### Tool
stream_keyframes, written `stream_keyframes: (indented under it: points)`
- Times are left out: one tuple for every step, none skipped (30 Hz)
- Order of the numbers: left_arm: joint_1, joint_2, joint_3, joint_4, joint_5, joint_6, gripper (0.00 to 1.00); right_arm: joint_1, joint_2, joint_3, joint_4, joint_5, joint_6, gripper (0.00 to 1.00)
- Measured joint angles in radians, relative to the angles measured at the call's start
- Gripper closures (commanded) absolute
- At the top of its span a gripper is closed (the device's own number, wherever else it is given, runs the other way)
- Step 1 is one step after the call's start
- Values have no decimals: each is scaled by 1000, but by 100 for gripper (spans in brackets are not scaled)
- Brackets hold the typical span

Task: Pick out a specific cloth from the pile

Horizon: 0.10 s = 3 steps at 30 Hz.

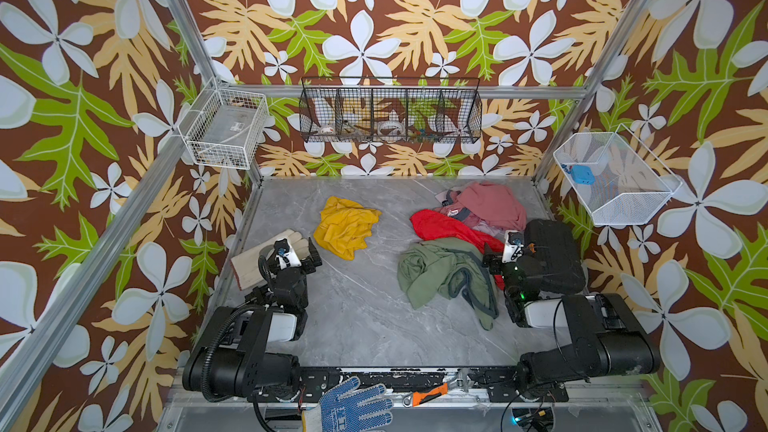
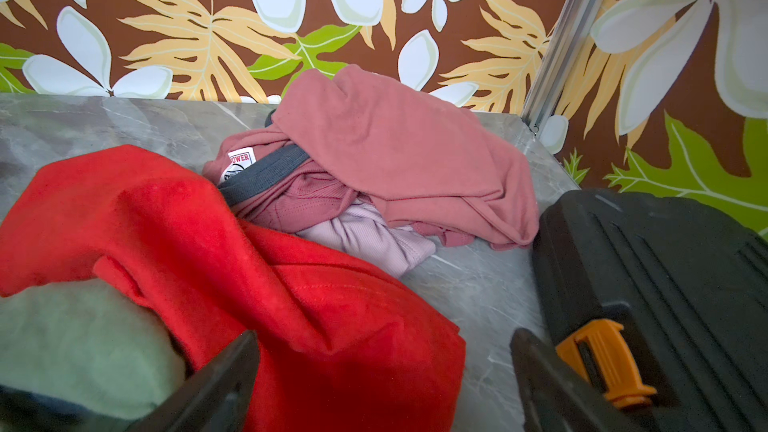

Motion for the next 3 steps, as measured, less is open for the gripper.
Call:
stream_keyframes:
  points:
    - [0, 0, 0, 0, 0, 0, 0, 0, 0, 0, 0, 0, 0, 6]
    - [0, 0, 0, 0, 0, 0, 0, 0, 0, 0, 0, 0, 0, 6]
    - [0, 0, 0, 0, 0, 0, 0, 0, 0, 0, 0, 0, 0, 5]
